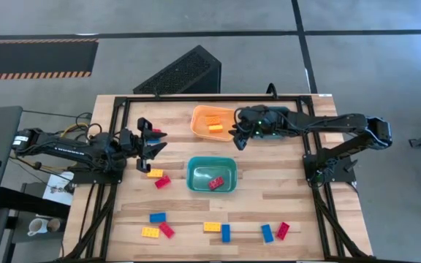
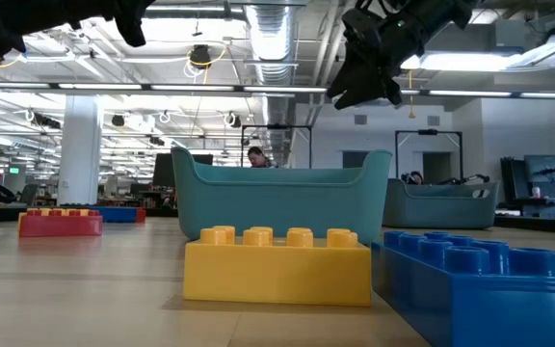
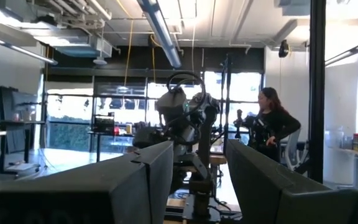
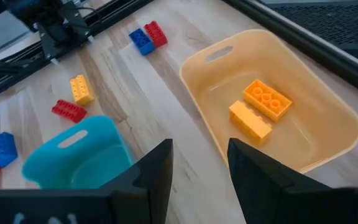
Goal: Sort & place blocks by color
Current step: Put the blue game piece into the blue bin
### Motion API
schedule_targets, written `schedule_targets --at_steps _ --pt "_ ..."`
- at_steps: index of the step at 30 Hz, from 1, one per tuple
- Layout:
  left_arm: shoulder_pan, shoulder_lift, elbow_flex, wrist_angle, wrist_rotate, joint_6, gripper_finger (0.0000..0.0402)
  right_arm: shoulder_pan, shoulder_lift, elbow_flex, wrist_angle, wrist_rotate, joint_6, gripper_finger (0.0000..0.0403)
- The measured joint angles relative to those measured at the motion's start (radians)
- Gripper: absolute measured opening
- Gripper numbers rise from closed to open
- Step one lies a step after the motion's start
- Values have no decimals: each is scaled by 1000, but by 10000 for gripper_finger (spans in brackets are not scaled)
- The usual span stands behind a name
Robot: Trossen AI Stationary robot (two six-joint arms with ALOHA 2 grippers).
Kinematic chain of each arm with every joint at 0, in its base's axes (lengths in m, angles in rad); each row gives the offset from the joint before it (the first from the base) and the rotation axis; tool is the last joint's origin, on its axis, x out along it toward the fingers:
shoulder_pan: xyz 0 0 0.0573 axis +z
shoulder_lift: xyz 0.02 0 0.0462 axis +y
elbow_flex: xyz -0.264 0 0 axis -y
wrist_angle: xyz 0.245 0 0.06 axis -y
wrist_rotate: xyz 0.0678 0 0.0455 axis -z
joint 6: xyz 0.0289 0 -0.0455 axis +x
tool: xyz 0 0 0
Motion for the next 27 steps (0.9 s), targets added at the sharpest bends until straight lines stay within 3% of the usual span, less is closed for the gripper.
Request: schedule_targets --at_steps 18,23,27 --pt "0 0 0 -67 43 11 140 150 -54 1 -16 -12 -105 175" --pt "0 0 0 -129 42 -2 140 202 -141 -5 -12 54 -187 175" --pt "0 1 -1 -208 37 -96 140 231 -236 -87 105 56 -226 175"
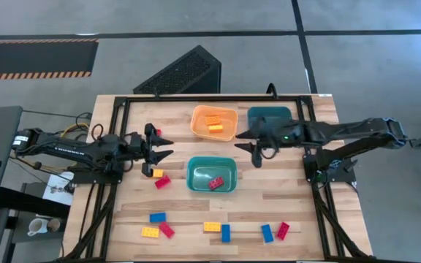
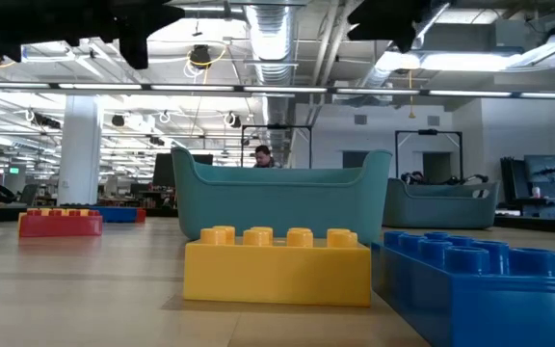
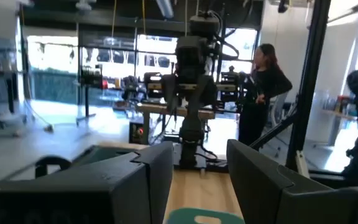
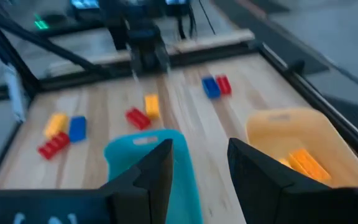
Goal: Sort & place blocks by color
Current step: Put the blue game piece into the blue bin
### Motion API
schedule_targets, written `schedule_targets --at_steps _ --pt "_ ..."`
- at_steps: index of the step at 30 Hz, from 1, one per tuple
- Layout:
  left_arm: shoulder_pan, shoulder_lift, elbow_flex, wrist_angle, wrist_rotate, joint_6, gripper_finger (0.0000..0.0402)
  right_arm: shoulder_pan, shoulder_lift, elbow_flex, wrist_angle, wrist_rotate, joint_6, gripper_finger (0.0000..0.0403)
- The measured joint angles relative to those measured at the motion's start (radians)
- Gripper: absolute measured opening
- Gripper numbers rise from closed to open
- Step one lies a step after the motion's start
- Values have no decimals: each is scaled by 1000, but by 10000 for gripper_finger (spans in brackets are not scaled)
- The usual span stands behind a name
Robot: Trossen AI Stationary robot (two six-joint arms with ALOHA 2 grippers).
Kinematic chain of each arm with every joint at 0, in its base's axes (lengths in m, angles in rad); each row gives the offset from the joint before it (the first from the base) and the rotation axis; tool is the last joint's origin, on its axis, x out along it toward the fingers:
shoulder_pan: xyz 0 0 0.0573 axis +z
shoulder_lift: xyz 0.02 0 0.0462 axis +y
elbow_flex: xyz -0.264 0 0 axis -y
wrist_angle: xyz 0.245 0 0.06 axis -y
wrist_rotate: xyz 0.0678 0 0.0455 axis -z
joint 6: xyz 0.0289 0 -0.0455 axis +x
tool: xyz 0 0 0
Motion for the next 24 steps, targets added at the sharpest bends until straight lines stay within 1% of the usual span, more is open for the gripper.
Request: schedule_targets --at_steps 2,5,8,10,13,15,18,20,24 --pt "0 0 0 -17 -11 -32 140 12 -54 -77 76 0 0 175" --pt "0 0 0 -17 -14 -44 140 24 -122 -208 236 -1 7 175" --pt "0 0 0 -16 -20 -45 140 29 -164 -316 414 0 8 175" --pt "0 0 0 -12 -22 -46 140 26 -181 -359 498 0 8 175" --pt "1 -1 0 -19 -29 -47 140 27 -185 -384 532 12 13 175" --pt "7 -1 10 -67 -43 -49 140 33 -177 -390 530 29 23 175" --pt "32 -1 64 -240 -48 -60 140 49 -143 -389 555 31 41 175" --pt "60 -1 123 -417 -54 -84 140 67 -120 -388 574 32 46 175" --pt "116 15 242 -801 -125 -99 140 102 -58 -388 652 33 45 175"
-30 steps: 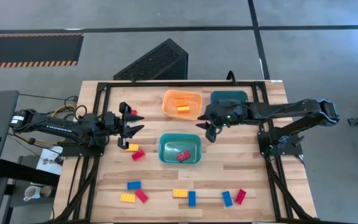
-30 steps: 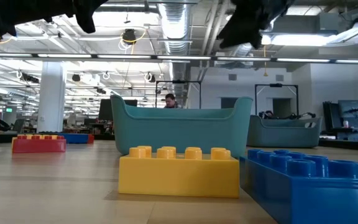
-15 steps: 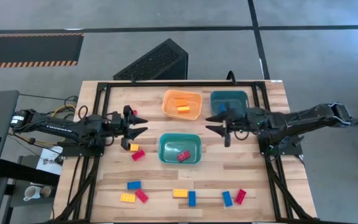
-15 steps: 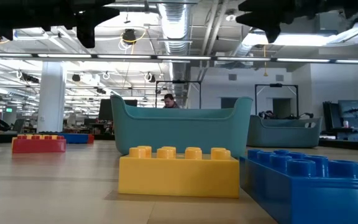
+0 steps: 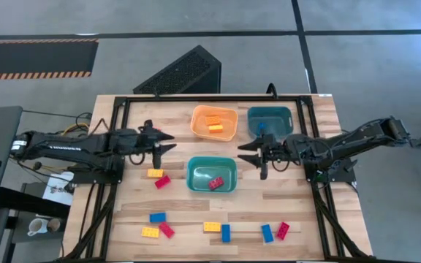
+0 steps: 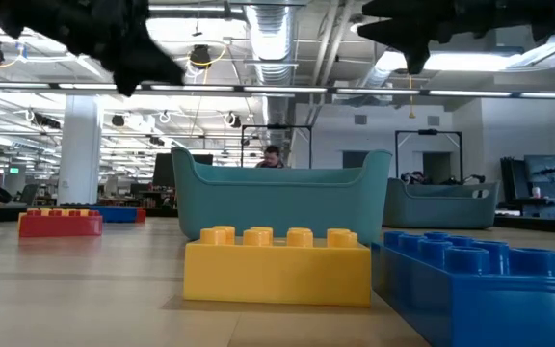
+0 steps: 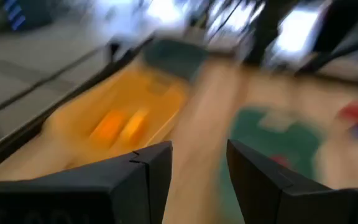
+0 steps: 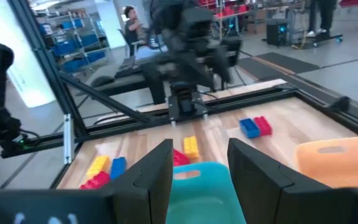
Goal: Sort & place blocks by color
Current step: Put the blue game piece into the blue bin
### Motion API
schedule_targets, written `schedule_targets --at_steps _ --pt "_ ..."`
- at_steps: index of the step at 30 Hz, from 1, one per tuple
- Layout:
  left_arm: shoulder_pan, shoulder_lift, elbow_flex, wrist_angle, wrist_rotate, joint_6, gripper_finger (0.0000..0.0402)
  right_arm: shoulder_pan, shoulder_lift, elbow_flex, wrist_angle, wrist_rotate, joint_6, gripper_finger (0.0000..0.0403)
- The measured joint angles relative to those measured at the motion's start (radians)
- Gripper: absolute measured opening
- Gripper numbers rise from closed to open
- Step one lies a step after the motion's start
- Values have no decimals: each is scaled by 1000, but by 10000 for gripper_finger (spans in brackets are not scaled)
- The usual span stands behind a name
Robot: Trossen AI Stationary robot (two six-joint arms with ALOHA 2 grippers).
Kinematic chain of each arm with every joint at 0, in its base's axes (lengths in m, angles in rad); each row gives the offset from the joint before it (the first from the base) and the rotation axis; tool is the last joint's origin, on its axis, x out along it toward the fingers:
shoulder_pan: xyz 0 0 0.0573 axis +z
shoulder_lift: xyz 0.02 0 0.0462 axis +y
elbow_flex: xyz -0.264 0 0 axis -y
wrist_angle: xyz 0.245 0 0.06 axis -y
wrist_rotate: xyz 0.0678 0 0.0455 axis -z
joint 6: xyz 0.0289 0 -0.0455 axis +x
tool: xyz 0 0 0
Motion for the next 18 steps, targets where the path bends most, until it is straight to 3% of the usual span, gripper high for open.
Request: schedule_targets --at_steps 5,9,14,18 --pt "97 8 76 -343 -51 -23 140 11 42 0 68 0 -1 175" --pt "242 44 75 -490 6 -60 140 10 51 0 100 0 -3 175" --pt "390 137 75 -519 166 -47 153 10 51 0 132 0 -3 175" --pt "461 244 75 -520 212 -32 183 11 51 0 153 -3 -2 175"
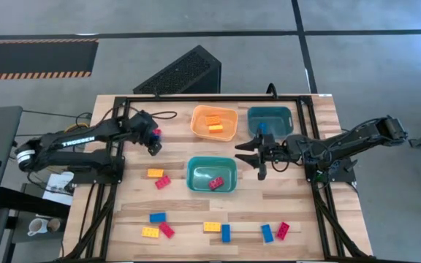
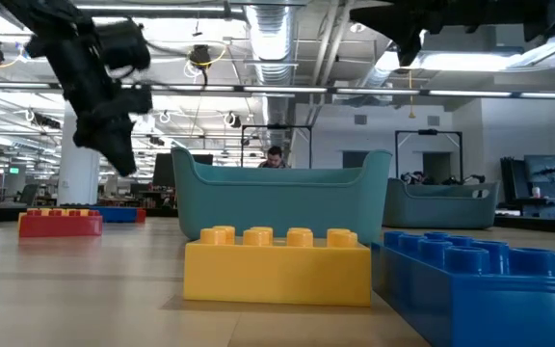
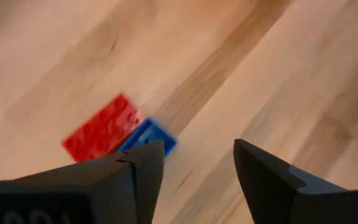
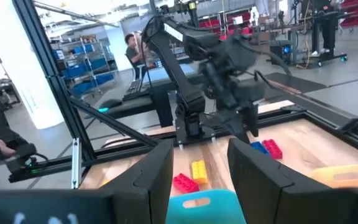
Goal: Sort & place blocks by color
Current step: Put the blue game piece into the blue bin
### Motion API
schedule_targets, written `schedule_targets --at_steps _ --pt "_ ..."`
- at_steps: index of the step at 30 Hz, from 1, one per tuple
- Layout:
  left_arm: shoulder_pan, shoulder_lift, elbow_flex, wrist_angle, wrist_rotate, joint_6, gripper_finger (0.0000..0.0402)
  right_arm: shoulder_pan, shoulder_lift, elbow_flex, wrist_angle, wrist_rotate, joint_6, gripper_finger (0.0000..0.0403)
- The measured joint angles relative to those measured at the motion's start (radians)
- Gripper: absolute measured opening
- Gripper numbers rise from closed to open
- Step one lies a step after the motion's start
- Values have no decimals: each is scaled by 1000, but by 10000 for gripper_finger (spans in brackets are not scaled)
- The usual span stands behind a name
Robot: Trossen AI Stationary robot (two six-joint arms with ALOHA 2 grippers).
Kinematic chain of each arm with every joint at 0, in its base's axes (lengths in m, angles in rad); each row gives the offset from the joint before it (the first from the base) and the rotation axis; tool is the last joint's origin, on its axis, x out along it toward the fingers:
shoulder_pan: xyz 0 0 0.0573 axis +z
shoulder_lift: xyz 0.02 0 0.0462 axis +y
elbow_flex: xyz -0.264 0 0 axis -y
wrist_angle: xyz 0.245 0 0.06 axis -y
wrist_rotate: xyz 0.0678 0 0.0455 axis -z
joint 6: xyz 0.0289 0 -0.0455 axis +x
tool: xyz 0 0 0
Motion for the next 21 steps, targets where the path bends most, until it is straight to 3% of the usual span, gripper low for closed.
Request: schedule_targets --at_steps 9,15,21 --pt "82 246 0 27 -62 33 259 3 0 0 0 -4 10 175" --pt "89 338 0 58 62 21 270 6 0 0 -7 -5 2 175" --pt "51 323 0 52 106 -2 270 5 0 0 -21 -5 -2 175"
